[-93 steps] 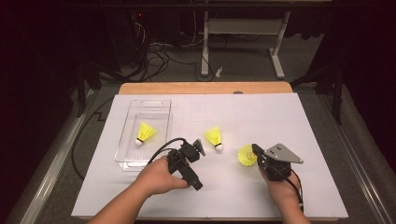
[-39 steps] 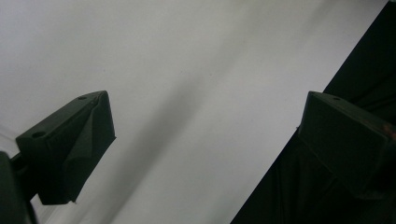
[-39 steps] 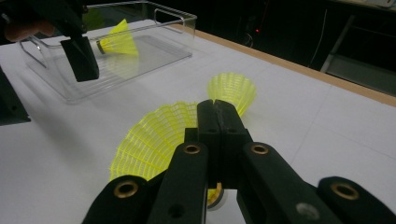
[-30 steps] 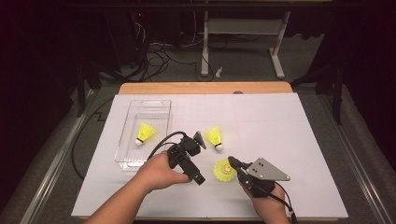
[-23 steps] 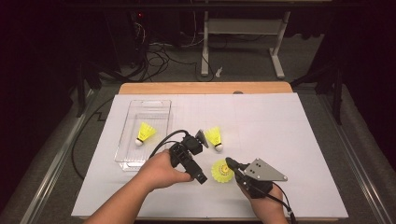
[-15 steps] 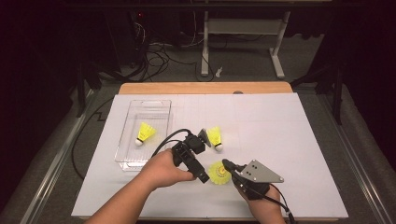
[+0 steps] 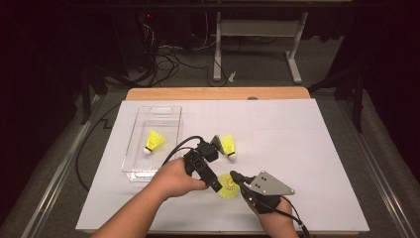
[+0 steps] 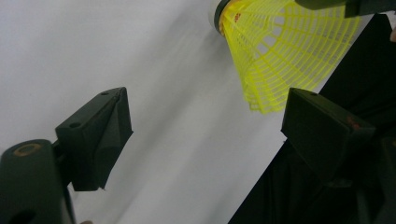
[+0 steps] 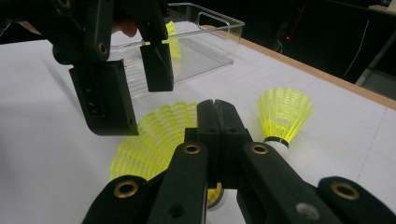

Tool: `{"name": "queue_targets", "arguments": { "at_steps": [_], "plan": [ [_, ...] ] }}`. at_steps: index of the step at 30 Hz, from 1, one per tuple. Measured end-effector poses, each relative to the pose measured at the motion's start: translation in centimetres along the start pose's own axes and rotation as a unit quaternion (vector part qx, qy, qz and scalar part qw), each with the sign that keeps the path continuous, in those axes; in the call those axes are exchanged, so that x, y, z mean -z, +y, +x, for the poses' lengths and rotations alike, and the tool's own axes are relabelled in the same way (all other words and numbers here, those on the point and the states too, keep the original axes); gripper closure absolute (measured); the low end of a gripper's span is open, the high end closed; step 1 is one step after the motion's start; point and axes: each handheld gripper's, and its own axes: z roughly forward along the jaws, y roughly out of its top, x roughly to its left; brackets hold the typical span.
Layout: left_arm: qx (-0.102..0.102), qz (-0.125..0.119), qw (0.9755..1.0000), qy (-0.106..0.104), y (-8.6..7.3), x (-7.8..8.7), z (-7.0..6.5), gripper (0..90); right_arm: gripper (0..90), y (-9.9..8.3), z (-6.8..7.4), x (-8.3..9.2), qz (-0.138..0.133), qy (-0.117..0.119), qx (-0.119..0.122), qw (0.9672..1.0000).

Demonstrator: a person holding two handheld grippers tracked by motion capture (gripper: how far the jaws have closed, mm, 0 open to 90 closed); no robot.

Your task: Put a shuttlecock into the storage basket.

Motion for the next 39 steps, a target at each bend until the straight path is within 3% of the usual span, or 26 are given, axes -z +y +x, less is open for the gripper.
{"name": "queue_targets", "arguments": {
  "at_steps": [8, 18, 31, 39],
  "plan": [
    [0.003, -0.005, 1.0000, -0.004, 0.1, 0.4, -0.1, 34.9, 90.0, 0.0, 0.1, -0.2, 0.000, 0.003, 0.004, 1.0000],
    [-0.006, 0.014, 0.9998, -0.008, 0.8, -0.4, -0.4, 53.5, 90.0, 0.0, 0.2, -0.2, 0.001, 0.005, 0.006, 1.0000],
    [-0.017, 0.007, 0.9998, -0.004, 1.0, -0.6, -0.7, 79.9, 90.0, 0.1, 0.5, -0.3, -0.001, 0.010, 0.011, 0.9999],
    [-0.022, 0.004, 0.9998, 0.002, 0.9, -0.6, -0.8, 88.4, 90.0, 0.1, 0.6, -0.4, -0.002, 0.013, 0.014, 0.9998]
  ]
}}
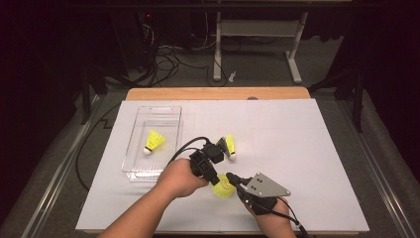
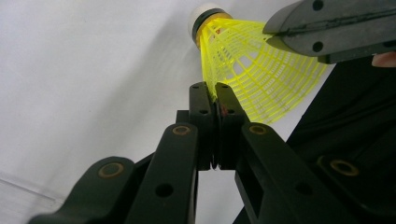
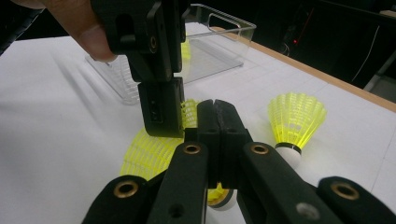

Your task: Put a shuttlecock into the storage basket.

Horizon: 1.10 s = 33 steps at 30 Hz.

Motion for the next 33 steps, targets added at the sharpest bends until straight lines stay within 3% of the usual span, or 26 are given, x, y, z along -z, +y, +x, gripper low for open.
{"name": "queue_targets", "arguments": {
  "at_steps": [10, 16, 29, 33],
  "plan": [
    [-0.002, -0.005, 1.0000, 0.007, -0.13, 0.14, 0.05, 89.4, 90.0, -0.03, 0.03, 0.01, -0.004, 0.007, -0.001, 1.0000],
    [0.002, -0.008, 0.9999, 0.006, -0.17, 0.15, 0.13, 89.4, 79.0, -0.03, 0.00, 0.07, -0.012, 0.013, -0.007, 0.9998],
    [0.008, -0.011, 0.9998, 0.016, -0.38, 0.35, 0.34, 89.3, 65.9, 0.01, -0.30, 0.38, -0.023, 0.017, -0.026, 0.9993],
    [0.009, -0.012, 0.9997, 0.020, -0.55, 0.51, 0.55, 89.3, 61.6, 0.04, -0.54, 0.55, -0.024, 0.019, -0.042, 0.9987]
  ]
}}
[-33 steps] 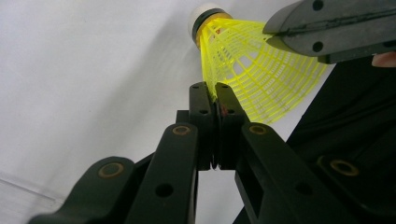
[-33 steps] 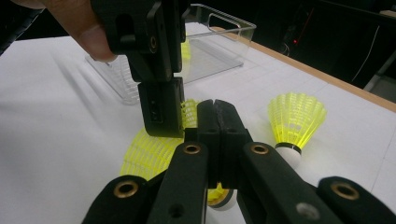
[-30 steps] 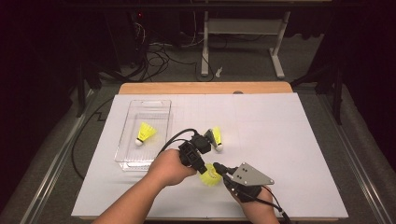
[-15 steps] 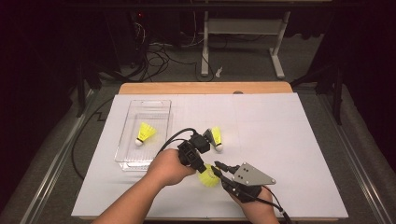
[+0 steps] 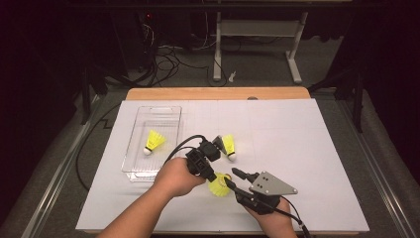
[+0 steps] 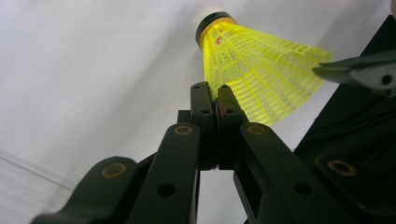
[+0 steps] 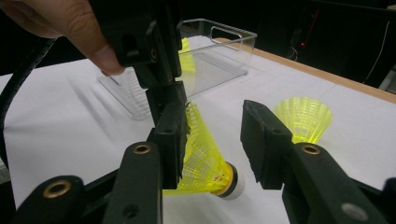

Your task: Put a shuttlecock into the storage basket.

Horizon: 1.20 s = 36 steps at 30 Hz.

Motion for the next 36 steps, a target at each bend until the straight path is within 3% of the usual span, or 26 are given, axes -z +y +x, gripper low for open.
{"name": "queue_targets", "arguments": {
  "at_steps": [16, 23, 30, 36],
  "plan": [
    [0.010, 0.001, 0.9999, 0.002, -1.0, 0.3, 1.1, 88.6, 48.6, -0.1, -0.9, 0.4, 0.007, -0.008, -0.015, 0.9998],
    [0.018, -0.001, 0.9998, 0.000, -1.9, 0.5, 1.9, 88.6, 36.2, -0.4, -1.5, 0.5, 0.010, -0.010, -0.024, 0.9996],
    [0.027, -0.004, 0.9996, -0.001, -2.7, 0.5, 2.5, 88.3, 21.2, -0.9, -3.2, 0.9, 0.019, -0.033, -0.045, 0.9983],
    [0.025, -0.009, 0.9996, -0.004, -3.0, 0.8, 2.6, 88.4, 16.1, -1.1, -4.6, 1.2, 0.030, -0.059, -0.040, 0.9970]
  ]
}}
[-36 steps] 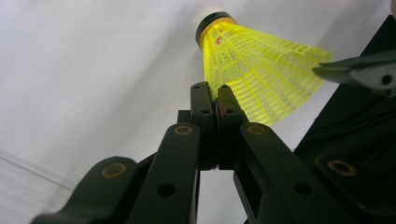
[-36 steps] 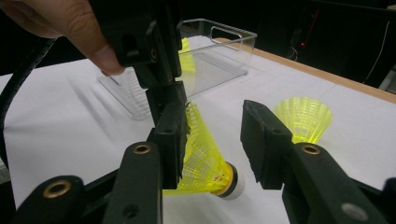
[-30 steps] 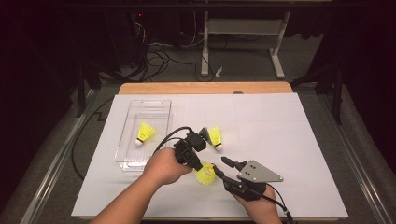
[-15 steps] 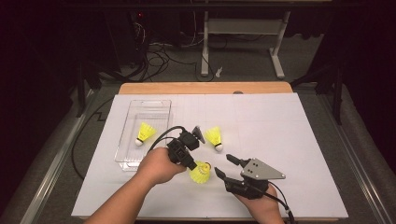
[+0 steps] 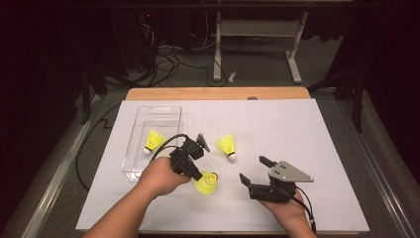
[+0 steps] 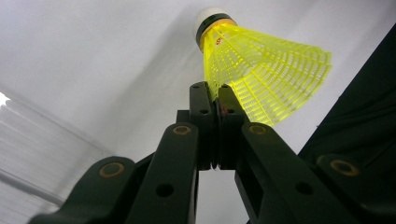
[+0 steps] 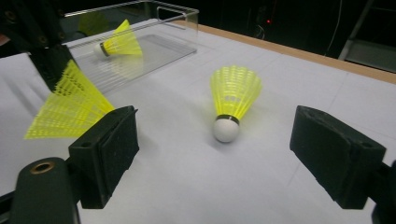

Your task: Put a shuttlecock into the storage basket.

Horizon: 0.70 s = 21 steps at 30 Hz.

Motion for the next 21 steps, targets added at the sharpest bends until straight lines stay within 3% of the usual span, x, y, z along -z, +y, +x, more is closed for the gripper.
{"name": "queue_targets", "arguments": {
  "at_steps": [11, 17, 21],
  "plan": [
    [0.004, -0.004, 1.0000, -0.005, -0.7, 0.0, 0.6, 88.4, 15.3, -1.8, -3.0, 2.3, 0.017, -0.035, 0.001, 0.9992],
    [0.004, -0.006, 1.0000, -0.006, -0.9, 0.3, 0.8, 88.4, 7.5, -3.3, -5.0, 4.1, 0.028, -0.060, -0.020, 0.9976],
    [0.006, -0.009, 0.9999, -0.005, -1.0, 0.3, 0.7, 88.4, 0.2, -4.0, -5.6, 4.9, 0.027, -0.071, -0.030, 0.9966]
  ]
}}
